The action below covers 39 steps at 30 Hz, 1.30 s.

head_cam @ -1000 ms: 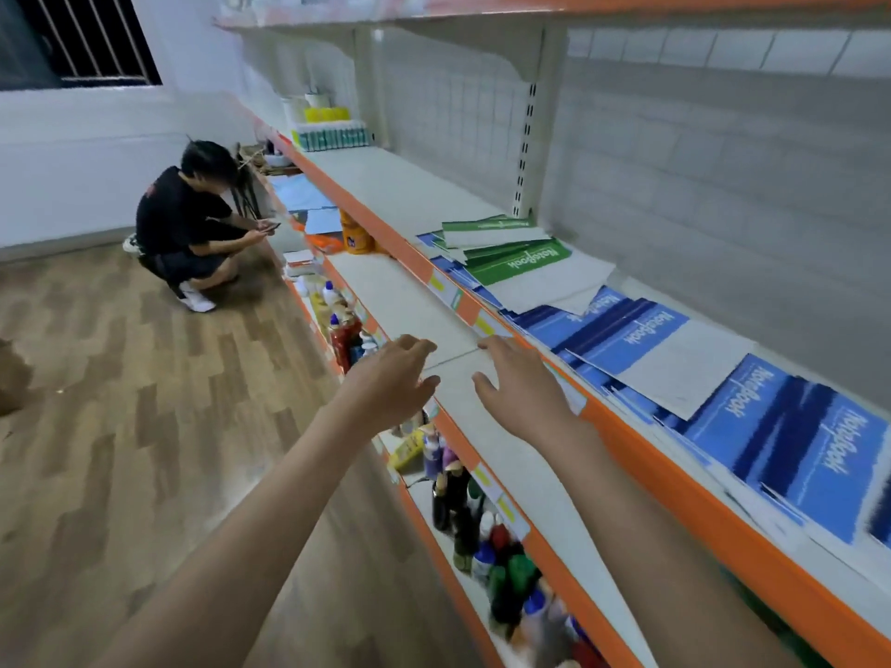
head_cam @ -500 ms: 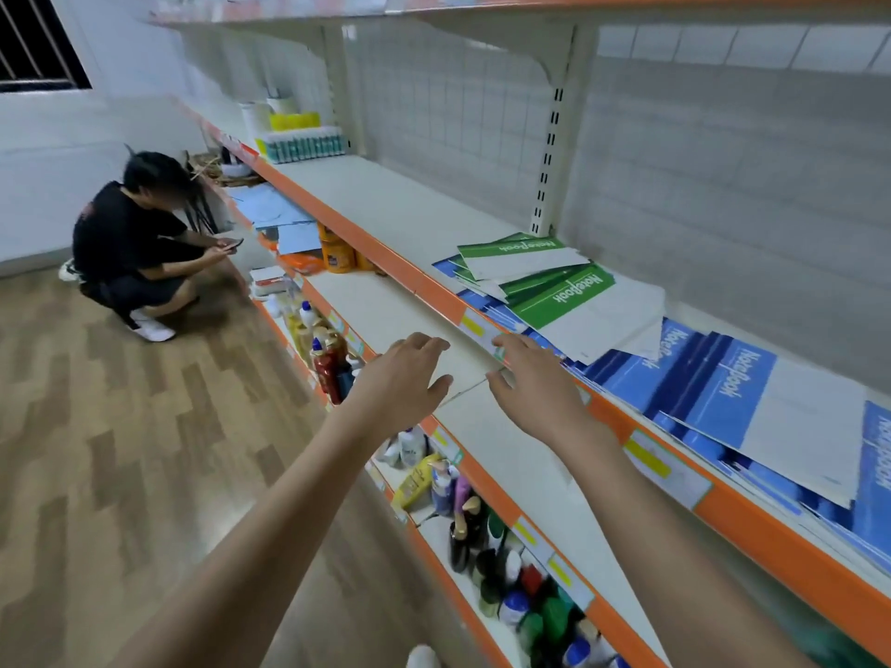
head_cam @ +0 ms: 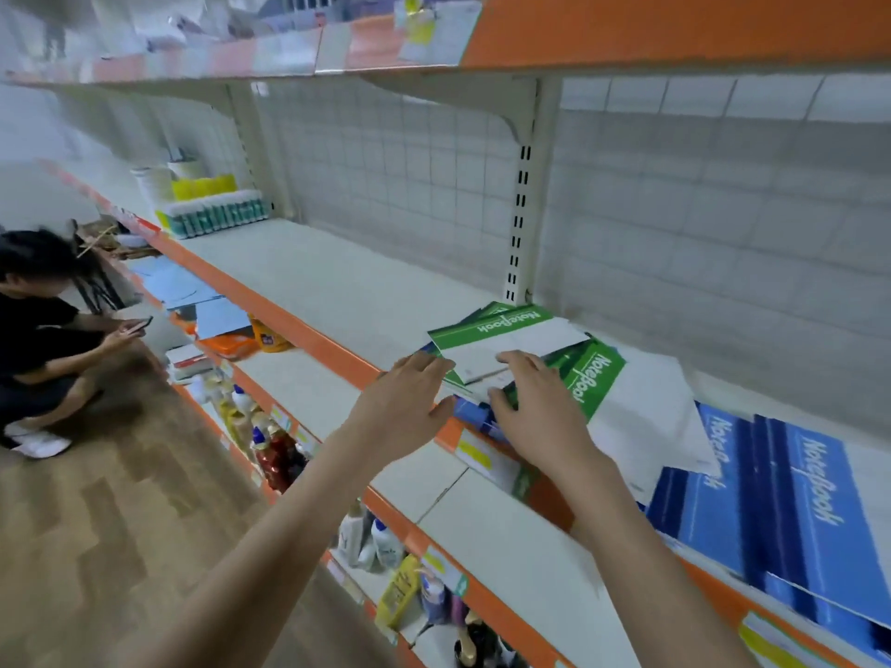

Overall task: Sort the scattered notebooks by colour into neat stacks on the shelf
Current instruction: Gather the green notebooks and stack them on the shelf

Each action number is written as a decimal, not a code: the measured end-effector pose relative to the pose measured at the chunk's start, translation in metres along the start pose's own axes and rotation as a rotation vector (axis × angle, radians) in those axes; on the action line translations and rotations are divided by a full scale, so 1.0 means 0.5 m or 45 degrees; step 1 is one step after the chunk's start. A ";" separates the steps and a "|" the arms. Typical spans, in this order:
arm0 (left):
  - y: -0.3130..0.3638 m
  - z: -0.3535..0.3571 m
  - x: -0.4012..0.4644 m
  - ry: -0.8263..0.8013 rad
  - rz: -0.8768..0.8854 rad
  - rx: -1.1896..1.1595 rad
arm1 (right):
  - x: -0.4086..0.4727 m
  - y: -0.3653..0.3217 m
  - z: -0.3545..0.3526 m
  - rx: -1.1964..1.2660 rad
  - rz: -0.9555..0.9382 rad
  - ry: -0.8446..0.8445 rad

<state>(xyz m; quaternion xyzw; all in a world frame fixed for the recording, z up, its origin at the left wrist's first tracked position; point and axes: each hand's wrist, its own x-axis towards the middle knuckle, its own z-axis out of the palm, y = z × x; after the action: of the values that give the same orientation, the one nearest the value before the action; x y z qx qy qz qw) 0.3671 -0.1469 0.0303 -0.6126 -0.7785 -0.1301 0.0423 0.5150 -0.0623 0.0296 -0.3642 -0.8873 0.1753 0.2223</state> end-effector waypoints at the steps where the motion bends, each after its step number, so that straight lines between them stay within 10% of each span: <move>1: 0.003 0.006 0.024 -0.004 0.035 -0.017 | 0.008 0.009 -0.003 -0.008 0.035 0.016; 39: 0.078 0.140 0.380 -0.275 0.842 -0.153 | 0.102 0.111 0.026 -0.500 1.049 0.309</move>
<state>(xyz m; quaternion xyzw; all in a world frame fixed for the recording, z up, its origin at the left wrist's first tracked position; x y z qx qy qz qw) 0.3644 0.0587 0.0115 -0.8432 -0.5288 -0.0893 -0.0366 0.5072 0.0100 0.0062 -0.7390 -0.6528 0.0341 0.1631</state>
